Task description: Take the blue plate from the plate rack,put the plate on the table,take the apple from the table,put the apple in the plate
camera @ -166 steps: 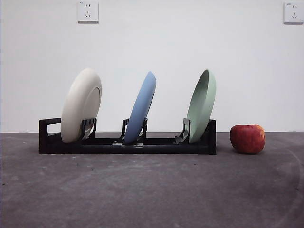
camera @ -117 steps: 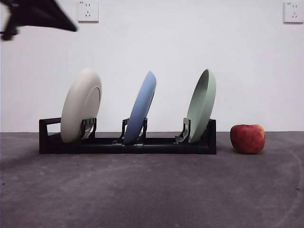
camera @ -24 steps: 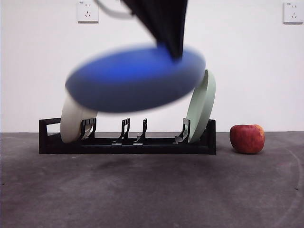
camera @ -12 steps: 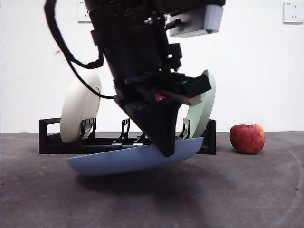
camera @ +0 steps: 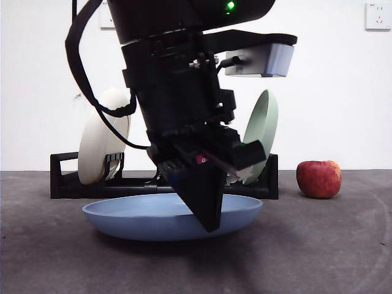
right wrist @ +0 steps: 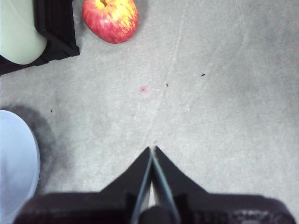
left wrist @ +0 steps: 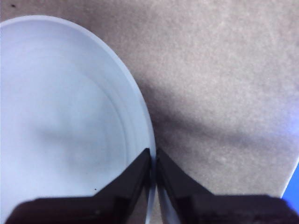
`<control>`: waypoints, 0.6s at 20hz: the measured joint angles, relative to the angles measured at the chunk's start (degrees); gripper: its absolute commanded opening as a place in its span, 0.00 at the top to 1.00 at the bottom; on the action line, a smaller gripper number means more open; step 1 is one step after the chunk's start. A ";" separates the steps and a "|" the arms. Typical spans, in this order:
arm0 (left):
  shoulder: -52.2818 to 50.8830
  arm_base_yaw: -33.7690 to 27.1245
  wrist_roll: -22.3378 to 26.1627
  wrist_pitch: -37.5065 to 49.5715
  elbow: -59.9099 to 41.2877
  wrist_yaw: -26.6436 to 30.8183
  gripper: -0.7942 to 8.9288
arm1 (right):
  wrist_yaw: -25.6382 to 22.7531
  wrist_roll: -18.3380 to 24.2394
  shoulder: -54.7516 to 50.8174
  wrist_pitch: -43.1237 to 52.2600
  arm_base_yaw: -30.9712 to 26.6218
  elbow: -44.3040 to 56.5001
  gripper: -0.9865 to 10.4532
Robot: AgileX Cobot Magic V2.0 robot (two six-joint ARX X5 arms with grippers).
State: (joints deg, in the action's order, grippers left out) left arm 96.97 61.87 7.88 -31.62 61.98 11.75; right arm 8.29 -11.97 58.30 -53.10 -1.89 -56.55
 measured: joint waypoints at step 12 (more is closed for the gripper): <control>-2.12 -0.09 -5.22 -1.11 0.00 -5.33 0.72 | 3.76 4.37 1.14 2.73 0.00 -0.02 0.46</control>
State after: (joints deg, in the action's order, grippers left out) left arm 94.85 61.78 2.66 -32.73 61.98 6.42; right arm 12.05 -7.60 59.44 -50.37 -1.89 -56.58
